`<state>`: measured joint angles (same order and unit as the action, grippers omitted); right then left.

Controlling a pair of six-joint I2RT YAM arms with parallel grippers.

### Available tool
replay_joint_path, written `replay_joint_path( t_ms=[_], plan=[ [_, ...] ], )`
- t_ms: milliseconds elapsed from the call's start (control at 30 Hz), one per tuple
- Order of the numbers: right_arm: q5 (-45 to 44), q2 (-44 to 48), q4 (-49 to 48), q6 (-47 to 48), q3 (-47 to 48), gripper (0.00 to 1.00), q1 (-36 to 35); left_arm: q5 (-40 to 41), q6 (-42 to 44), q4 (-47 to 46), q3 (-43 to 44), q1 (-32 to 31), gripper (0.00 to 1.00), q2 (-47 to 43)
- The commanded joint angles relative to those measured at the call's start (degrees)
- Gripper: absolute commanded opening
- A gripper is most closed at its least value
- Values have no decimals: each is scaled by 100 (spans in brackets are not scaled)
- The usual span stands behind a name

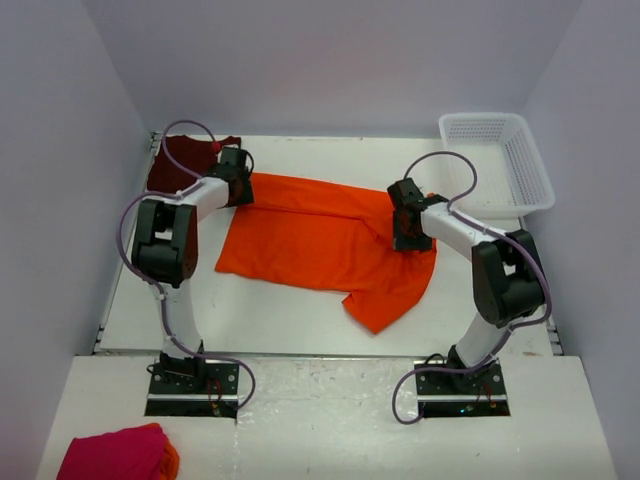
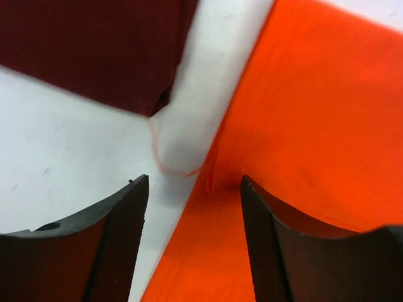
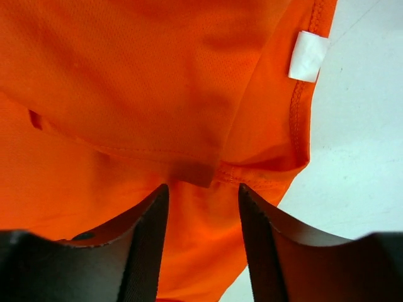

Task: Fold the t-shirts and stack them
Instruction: Fold the flattened tshirt in 1/3 of the way

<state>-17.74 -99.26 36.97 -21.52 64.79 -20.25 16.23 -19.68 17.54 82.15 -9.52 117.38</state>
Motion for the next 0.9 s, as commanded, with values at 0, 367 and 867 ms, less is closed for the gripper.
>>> replay_joint_path(
  t_ms=[0, 367, 867],
  plan=[
    [-405, 695, 222, -300, 77, 54, -216, 1380, -579, 213, -269, -251, 63, -968],
    [-618, 911, 197, 41, 885, 63, -234, -1071, 244, -1226, -561, -815, 14, -2195],
    [605, -1067, 354, 209, 2974, 0, 583, -2994, 342, -181, 2288, -586, 0, 1190]
  ],
)
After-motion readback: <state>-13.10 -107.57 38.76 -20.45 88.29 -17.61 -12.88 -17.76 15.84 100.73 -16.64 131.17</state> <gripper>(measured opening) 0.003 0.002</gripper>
